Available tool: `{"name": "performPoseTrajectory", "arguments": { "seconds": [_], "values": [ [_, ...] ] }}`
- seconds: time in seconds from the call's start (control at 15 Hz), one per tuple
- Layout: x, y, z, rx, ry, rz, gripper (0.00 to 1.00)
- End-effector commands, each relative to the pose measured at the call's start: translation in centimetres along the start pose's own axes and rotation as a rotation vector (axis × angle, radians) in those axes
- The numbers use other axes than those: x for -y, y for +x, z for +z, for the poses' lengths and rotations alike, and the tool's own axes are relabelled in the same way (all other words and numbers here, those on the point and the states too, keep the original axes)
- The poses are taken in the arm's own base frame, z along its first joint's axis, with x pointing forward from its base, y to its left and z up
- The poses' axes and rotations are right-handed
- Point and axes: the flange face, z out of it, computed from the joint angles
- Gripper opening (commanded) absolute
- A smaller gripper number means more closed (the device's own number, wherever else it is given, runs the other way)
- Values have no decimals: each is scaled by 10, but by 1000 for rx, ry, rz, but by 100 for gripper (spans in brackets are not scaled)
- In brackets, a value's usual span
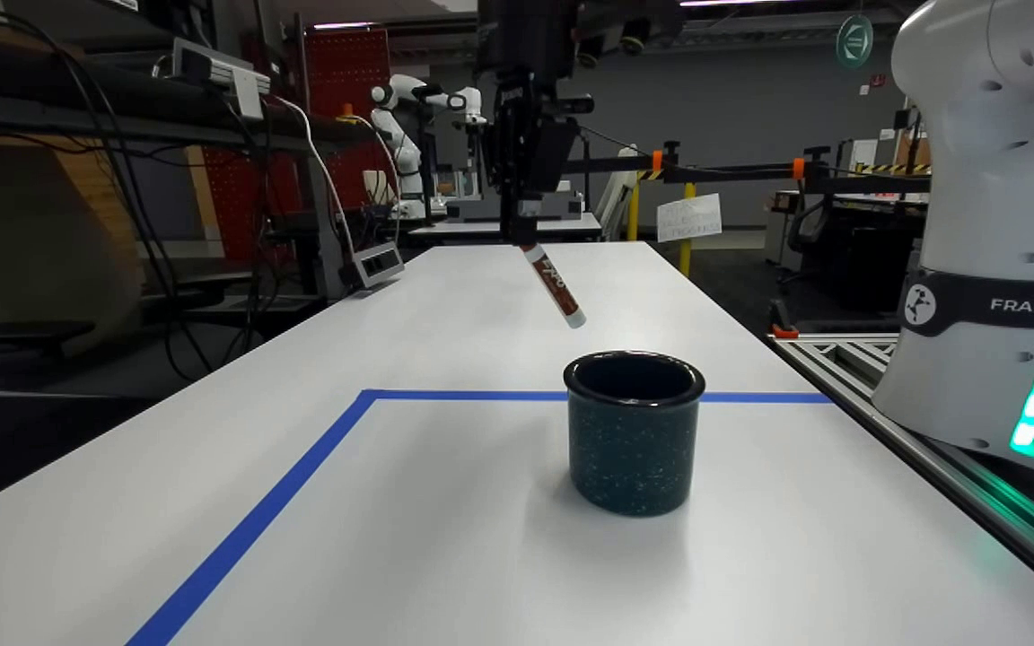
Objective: Take the marker out of the cup
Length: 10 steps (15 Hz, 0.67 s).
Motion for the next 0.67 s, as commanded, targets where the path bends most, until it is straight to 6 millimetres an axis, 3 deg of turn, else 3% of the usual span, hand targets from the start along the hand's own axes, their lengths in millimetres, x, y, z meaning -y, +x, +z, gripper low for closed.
{"name": "performPoseTrajectory", "arguments": {
  "seconds": [0.0, 0.33, 0.6],
  "values": [
    [-7, 15, 31, -13, -16, 15, 5],
    [-10, 23, 76, -5, -9, 22, 5],
    [-11, 32, 100, 4, -3, 11, 5]
  ]
}}
